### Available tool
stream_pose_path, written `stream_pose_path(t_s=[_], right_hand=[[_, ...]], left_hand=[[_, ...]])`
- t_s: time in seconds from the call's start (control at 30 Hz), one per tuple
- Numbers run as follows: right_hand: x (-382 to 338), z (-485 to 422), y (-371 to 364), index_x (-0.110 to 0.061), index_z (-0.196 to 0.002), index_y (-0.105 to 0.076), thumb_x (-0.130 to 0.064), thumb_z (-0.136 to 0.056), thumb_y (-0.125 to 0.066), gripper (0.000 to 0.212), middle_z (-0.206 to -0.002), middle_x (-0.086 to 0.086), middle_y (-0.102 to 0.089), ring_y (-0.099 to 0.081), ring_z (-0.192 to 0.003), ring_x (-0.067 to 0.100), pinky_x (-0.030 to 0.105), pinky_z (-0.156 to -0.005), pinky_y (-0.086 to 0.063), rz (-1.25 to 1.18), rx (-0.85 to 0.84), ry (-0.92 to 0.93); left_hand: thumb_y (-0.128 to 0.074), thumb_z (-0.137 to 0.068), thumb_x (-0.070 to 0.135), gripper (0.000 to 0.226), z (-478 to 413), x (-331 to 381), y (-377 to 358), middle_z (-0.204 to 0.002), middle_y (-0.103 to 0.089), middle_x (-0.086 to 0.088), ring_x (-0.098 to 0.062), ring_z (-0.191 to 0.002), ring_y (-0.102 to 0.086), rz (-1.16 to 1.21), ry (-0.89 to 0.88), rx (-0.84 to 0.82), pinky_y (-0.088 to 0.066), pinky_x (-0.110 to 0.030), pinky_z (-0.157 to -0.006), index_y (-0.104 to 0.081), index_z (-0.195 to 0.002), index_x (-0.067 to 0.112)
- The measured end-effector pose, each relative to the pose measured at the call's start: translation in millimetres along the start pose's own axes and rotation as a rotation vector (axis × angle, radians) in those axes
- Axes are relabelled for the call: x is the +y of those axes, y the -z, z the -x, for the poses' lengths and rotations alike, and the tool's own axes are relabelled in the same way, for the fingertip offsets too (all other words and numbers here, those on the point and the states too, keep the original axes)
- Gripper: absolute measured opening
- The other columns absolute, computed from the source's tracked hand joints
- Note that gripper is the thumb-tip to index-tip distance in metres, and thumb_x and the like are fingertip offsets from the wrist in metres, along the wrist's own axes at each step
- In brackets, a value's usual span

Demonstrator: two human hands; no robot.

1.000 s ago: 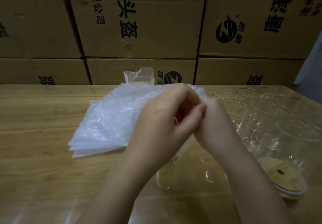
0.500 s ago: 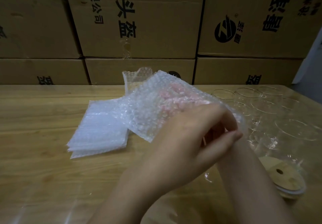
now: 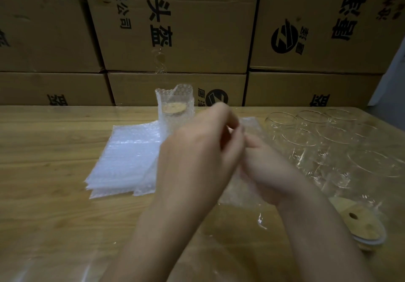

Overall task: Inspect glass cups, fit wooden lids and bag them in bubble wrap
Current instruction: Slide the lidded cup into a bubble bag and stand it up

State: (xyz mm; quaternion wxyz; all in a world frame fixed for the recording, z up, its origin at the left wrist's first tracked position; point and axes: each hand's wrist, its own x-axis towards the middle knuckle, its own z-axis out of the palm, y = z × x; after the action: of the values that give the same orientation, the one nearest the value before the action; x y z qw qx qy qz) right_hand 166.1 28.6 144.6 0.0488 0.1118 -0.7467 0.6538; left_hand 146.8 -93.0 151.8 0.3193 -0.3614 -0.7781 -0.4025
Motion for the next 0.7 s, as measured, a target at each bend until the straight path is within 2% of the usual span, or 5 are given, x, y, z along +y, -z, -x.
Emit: stream_pose_path(t_s=[0.17, 0.37, 0.47, 0.6, 0.7], right_hand=[[-5.2, 4.2, -0.5, -0.025, -0.107, -0.068, -0.015, -0.096, -0.052, 0.021, -0.098, -0.007, -0.073, -0.068, -0.092, 0.005, 0.025, -0.086, -0.055, 0.166, 0.059, 0.031], [-13.1, 8.0, 0.7, -0.021, -0.098, -0.067, -0.012, -0.096, -0.048, 0.021, -0.089, -0.006, -0.072, -0.066, -0.073, 0.007, 0.018, -0.063, -0.052, 0.142, 0.457, 0.408], [2.4, -1.8, 3.4, -0.028, -0.095, -0.064, -0.013, -0.096, -0.050, 0.020, -0.089, -0.012, -0.067, -0.062, -0.077, 0.003, 0.017, -0.064, -0.052, 0.283, 0.574, 0.289], [33.0, -15.8, 6.9, -0.029, -0.108, -0.057, -0.031, -0.094, -0.054, 0.015, -0.114, -0.015, -0.051, -0.051, -0.104, 0.003, 0.023, -0.084, -0.047, 0.691, 0.370, 0.022], [51.3, -21.2, 3.5, -0.030, -0.122, -0.050, -0.040, -0.090, -0.058, 0.034, -0.128, -0.016, -0.036, -0.044, -0.115, 0.011, 0.027, -0.080, -0.037, 0.912, 0.257, -0.028]], left_hand=[[-0.063, -0.088, 0.025, 0.010, -8.0, -26.8, 11.9, -0.063, -0.055, 0.014, -0.004, -0.061, -0.055, -0.037, 0.213, 0.036, -0.050, -0.039, -0.056, -0.058, -0.080, 0.024], [-0.065, -0.087, 0.025, 0.013, -13.3, -50.5, 35.4, -0.064, -0.059, 0.009, -0.012, -0.063, -0.060, -0.066, 0.380, 0.144, -0.053, -0.040, -0.059, -0.058, -0.076, 0.028], [-0.067, -0.087, 0.025, 0.013, -14.2, -56.8, 46.6, -0.063, -0.060, 0.007, -0.013, -0.063, -0.063, 0.029, 0.422, 0.172, -0.054, -0.041, -0.063, -0.057, -0.080, 0.031], [-0.065, -0.088, 0.025, 0.018, -15.6, -57.8, 46.5, -0.068, -0.063, 0.009, -0.005, -0.056, -0.062, 0.090, 0.446, 0.147, -0.055, -0.044, -0.066, -0.050, -0.082, 0.032], [-0.063, -0.090, 0.023, 0.020, -16.7, -56.0, 40.0, -0.068, -0.061, 0.003, -0.004, -0.056, -0.062, 0.111, 0.437, 0.106, -0.056, -0.043, -0.062, -0.046, -0.081, 0.030]])
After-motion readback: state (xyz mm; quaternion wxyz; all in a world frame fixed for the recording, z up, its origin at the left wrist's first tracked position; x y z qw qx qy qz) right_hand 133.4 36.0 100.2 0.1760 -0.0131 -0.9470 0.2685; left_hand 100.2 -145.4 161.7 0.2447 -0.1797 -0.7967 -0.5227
